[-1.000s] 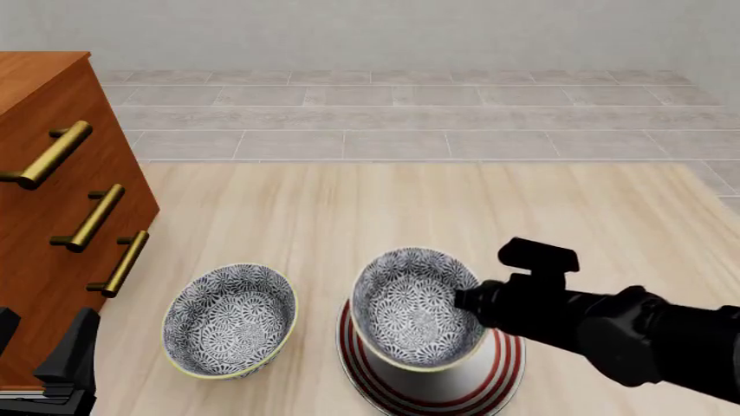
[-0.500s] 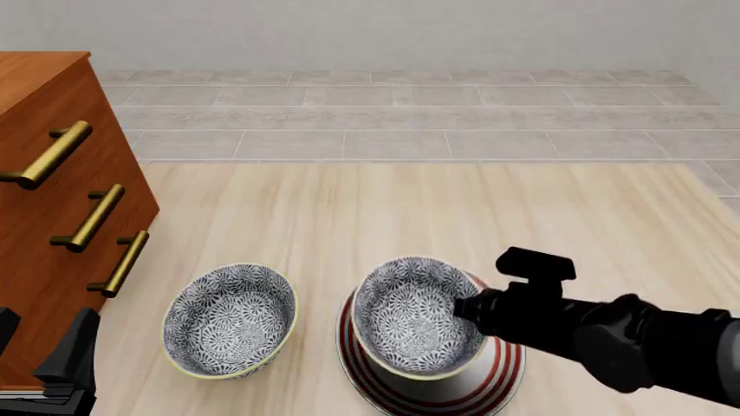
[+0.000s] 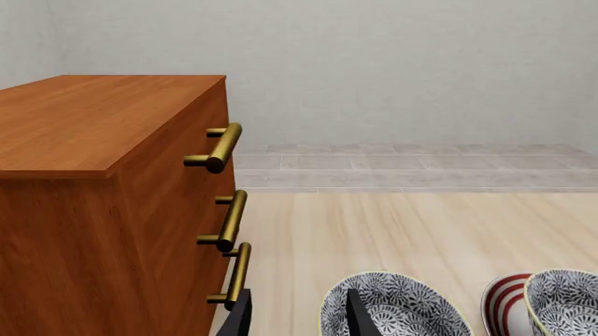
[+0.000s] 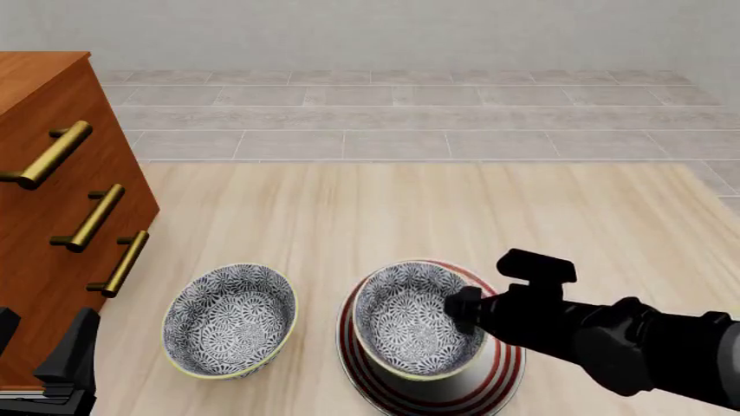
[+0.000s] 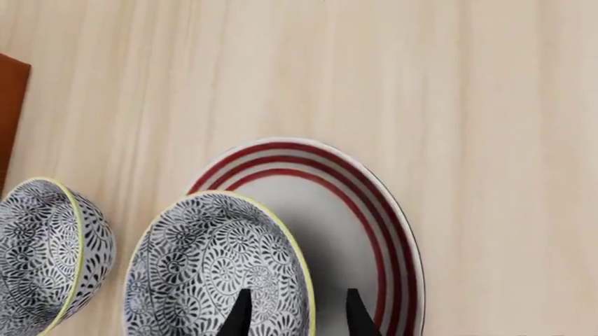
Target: Pick up the bowl and put it in the front on the plate.
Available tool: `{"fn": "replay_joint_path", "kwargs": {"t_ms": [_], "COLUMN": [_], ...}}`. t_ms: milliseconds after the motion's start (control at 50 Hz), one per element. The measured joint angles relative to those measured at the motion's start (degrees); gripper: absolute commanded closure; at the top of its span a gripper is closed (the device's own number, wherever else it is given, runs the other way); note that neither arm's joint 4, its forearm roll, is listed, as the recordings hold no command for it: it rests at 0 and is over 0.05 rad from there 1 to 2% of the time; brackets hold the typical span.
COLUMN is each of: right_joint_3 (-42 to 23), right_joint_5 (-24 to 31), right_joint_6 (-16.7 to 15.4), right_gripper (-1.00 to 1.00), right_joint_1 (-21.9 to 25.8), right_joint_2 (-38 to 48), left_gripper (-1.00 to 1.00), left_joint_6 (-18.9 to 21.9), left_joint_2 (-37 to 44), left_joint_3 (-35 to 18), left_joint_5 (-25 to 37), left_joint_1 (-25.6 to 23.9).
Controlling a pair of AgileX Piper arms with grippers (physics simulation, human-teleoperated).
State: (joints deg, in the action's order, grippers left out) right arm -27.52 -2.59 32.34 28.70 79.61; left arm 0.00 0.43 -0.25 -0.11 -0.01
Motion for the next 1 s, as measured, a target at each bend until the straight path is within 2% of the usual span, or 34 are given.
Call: {"fn": "replay_joint_path", "kwargs": {"t_ms": [440,1000], "right_joint_3": [-0.95,-6.84], "right_joint_5": [1.54,11.78], "right_joint_6": [-0.44,-4.08], "right_gripper": [-1.0,-1.0], "right_joint_1": [-0.28,-2.31], "right_joint_2": [-1.09,-7.46], "left_gripper": [-1.0,-1.0], "left_joint_6": [0.0,0.0], "left_joint_2": [0.0,0.0], "left_joint_3": [0.0,0.0], "left_joint_5": [0.0,0.0], "left_joint_1": [0.0,0.0]}}
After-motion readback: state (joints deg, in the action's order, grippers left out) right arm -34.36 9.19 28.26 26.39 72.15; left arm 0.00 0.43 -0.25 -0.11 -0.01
